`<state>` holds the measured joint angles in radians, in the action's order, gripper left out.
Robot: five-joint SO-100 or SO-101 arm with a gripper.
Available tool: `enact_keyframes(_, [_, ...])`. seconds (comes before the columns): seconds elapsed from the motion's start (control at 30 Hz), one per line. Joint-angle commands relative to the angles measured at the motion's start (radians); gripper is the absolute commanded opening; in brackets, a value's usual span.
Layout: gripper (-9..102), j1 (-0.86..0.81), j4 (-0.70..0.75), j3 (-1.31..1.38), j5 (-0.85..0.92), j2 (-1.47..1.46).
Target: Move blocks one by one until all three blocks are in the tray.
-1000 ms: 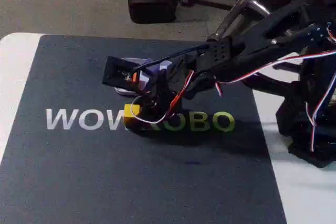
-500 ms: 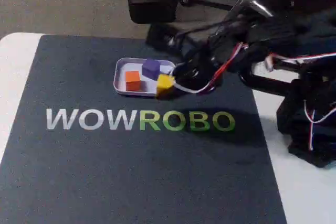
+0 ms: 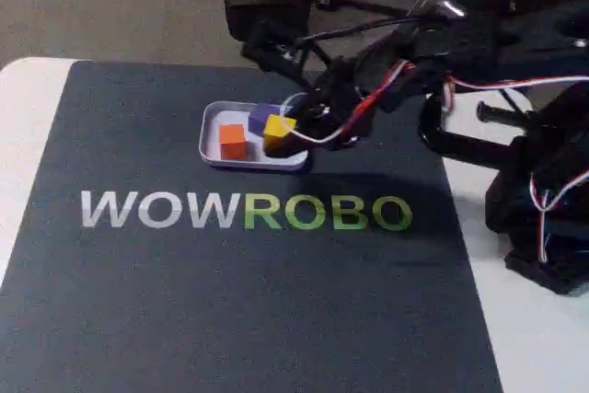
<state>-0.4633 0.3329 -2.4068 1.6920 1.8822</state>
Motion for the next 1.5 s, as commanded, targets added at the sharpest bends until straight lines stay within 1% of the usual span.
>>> enact_keyframes(0.0, [-8,-0.021,-0.018,0.103,-0.012,-0.049])
enact_keyframes(0.2, [-8,-0.078,-0.026,0.155,0.0,-0.118])
enact_keyframes(0.47, [-8,-0.163,-0.028,0.141,0.097,-0.143])
enact_keyframes(0.63, [-8,-0.175,-0.061,0.129,0.137,-0.173])
enact_keyframes(0.67, [-7,-0.175,-0.066,0.129,0.144,-0.179])
enact_keyframes(0.83, [8,-0.176,-0.074,0.126,0.178,-0.195])
enact_keyframes(0.9, [11,-0.176,-0.074,0.121,0.186,-0.195])
enact_keyframes(1.2, [19,-0.176,-0.114,0.077,0.25,-0.178])
enact_keyframes(1.47, [20,-0.16,-0.114,0.058,0.261,-0.14])
